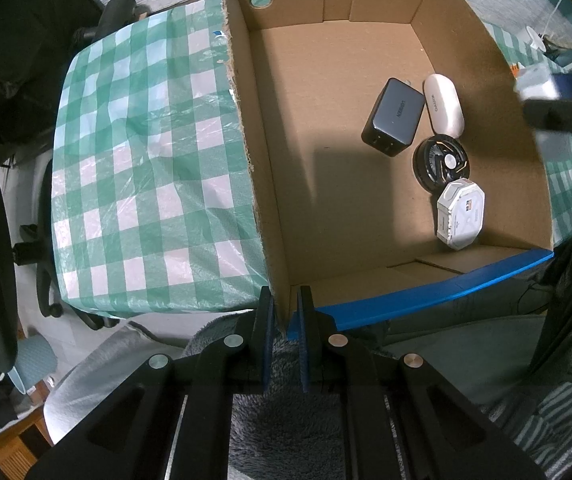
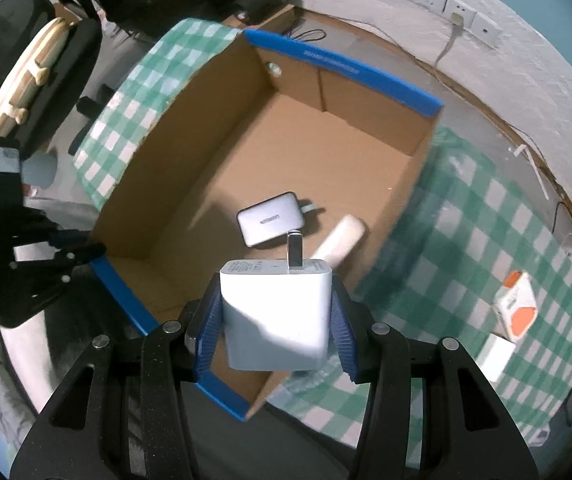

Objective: Organize rigid objects
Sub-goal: 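Carry the white charger with the right tool into the box and release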

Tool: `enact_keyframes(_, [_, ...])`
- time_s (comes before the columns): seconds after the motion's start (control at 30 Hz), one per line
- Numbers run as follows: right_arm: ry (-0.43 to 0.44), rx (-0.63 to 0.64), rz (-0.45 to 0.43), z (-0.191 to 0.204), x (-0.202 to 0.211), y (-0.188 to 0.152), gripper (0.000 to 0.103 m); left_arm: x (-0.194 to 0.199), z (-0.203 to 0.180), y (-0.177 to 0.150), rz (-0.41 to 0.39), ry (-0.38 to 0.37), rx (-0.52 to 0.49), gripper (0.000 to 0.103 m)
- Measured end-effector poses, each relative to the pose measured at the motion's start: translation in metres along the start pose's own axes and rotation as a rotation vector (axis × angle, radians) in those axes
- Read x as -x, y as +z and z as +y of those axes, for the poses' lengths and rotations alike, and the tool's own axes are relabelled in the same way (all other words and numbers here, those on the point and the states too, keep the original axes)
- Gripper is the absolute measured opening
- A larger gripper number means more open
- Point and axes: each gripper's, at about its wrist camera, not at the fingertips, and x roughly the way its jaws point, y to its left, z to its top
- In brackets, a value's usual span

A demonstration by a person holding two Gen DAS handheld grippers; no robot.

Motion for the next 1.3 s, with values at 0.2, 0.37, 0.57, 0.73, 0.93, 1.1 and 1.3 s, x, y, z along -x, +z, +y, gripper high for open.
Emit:
enact_keyframes(0.2, [-0.01,0.006,0.02,0.0,-0.024,-0.006,0.049,0.0,0.0,0.001,0.002,-0.002,-0.001,0.009])
enact_keyframes(0.37, [0.009,-0.012,0.02,-0.008,-0.031,-0.008,0.049,0.0,-0.001,0.003,0.001,-0.006,-0.002,0.009])
enact_keyframes(0.57, [-0.02,-0.031,0.003,-0.014,-0.03,-0.009,0.049,0.0,-0.002,0.003,0.001,-0.006,-0.003,0.009])
enact_keyframes(0.73, [0.008,-0.054,-0.03,-0.019,-0.027,-0.013,0.049,0.0,-0.002,0.003,0.0,-0.009,-0.001,0.009])
enact_keyframes(0.93, [0.035,-0.066,-0.053,-0.021,-0.016,-0.02,0.05,0.0,-0.002,0.003,0.002,-0.007,-0.004,0.009])
enact_keyframes(1.1, [0.036,-0.083,-0.076,-0.026,-0.002,-0.025,0.054,0.0,-0.002,0.003,0.001,-0.007,-0.005,0.009])
enact_keyframes(1.3, [0.033,-0.11,-0.107,-0.043,0.021,-0.038,0.055,0.0,-0.001,0.003,0.001,-0.008,-0.004,0.009])
